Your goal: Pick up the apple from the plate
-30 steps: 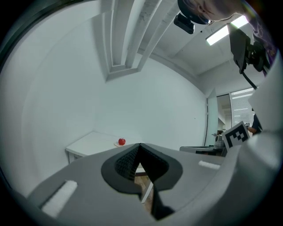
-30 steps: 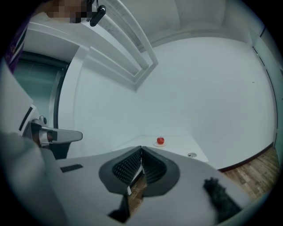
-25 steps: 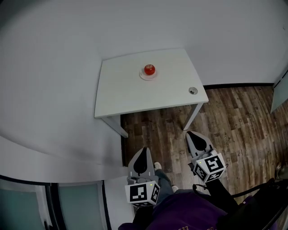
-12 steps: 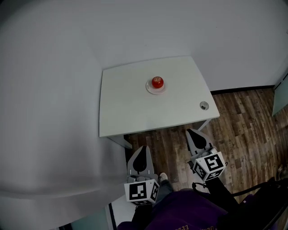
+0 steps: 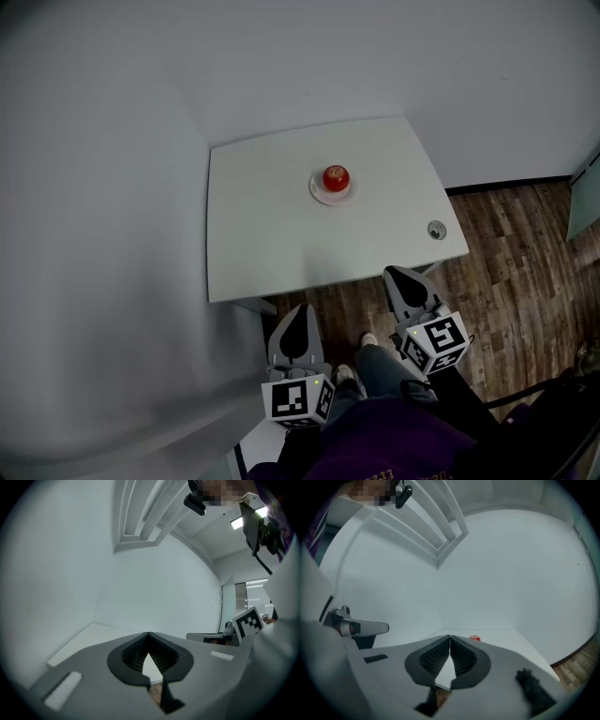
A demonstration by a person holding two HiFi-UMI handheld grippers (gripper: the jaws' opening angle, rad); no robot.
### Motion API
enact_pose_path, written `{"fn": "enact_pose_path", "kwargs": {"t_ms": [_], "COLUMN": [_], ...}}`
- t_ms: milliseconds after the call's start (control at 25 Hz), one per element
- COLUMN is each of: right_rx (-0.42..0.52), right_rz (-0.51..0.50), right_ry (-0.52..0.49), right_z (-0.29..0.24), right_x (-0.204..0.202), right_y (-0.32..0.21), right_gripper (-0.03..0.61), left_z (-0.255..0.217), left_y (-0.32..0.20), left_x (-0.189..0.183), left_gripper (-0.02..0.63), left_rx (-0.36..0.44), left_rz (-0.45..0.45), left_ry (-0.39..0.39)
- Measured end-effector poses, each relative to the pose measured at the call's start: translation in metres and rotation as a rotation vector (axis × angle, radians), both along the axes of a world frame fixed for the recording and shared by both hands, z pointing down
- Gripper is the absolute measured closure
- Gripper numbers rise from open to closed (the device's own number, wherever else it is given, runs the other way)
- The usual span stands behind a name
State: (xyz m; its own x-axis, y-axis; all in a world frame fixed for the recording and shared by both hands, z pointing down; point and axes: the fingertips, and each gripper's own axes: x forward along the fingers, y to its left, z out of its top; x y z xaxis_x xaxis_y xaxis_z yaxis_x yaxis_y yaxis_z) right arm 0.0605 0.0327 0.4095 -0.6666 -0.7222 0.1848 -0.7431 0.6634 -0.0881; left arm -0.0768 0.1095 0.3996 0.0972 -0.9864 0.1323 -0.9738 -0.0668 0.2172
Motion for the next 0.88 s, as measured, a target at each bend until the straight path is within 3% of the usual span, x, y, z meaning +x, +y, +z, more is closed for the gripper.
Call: {"fn": "enact_pose_path", "kwargs": {"t_ms": [880], "right_rx": [-0.047], "right_rz": [-0.174], "right_ry": [0.026], "right_z": [0.017], "right_x": [-0.047], "right_y": [-0.200], "right_gripper": [0.568], "left_z": [0.006], "left_y": [-0.185], "left_x": [-0.015], "left_gripper": [0.609], "left_rx": [-0.036], "left_rz": [-0.103], "left_ry": [-0.003]}}
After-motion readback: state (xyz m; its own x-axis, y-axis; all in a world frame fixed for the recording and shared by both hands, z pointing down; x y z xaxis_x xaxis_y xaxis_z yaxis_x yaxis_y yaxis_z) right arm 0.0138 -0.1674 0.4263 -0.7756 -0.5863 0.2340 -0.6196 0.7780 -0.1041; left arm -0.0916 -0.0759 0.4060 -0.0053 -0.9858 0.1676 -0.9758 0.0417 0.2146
